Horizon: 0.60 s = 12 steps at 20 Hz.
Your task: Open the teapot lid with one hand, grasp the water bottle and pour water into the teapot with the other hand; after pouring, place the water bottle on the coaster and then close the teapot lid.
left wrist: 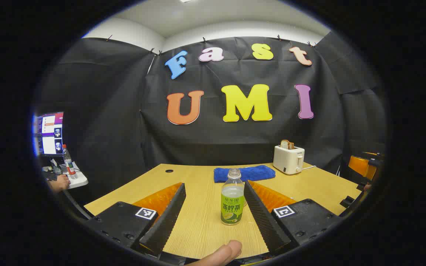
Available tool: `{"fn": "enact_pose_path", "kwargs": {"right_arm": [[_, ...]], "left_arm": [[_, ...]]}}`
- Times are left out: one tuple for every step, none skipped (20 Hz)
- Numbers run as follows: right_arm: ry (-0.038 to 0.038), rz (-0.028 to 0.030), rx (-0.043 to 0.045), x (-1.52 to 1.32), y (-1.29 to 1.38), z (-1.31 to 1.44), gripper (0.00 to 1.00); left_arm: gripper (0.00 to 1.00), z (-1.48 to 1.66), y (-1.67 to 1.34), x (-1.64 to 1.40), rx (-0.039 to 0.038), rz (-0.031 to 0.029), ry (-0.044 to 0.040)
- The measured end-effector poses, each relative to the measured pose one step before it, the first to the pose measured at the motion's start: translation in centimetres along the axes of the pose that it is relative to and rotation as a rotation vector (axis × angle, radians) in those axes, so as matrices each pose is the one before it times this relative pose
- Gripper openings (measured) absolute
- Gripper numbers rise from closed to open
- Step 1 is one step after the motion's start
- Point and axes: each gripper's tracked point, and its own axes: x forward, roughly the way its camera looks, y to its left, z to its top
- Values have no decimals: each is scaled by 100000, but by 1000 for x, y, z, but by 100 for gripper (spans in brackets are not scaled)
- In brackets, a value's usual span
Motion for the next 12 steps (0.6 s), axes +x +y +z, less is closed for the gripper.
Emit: {"fn": "enact_pose_path", "kwargs": {"right_arm": [[313,248,1556,57,312,54,92],[-192,931,1591,19,485,-21,92],[-350,479,284,24,233,177,95],[-218,-122,-1095,90,-85,-2,95],[-468,-1183,-1457,30,-317,193,96],[-721,-575,-1175,13,-171,107,95],[-814,-542,-275,81,45,317,96],[-500,377,-968,171,355,77,95],[-729,832,-1334,168,439,230,95],[-167,387,-1315,145,374,92,95],[-5,527,-901,151,271,133,95],[47,920,-381,118,454,-73,96]], "left_arm": [[99,-279,332,34,-333,712,643],[99,-30,309,180,-239,564,535],[99,-34,291,-127,-240,346,-111],[99,253,174,68,-278,147,-466],[99,31,179,-46,-97,-48,-192],[99,188,114,-59,-94,-21,-607],[98,149,17,-47,34,-32,-682],[99,-8,8,40,21,-189,-133],[99,-217,61,125,-82,-76,529],[99,-126,-97,10,171,-128,659],[99,-192,-11,17,388,-147,321],[99,-3,-10,12,408,-159,38]]}}
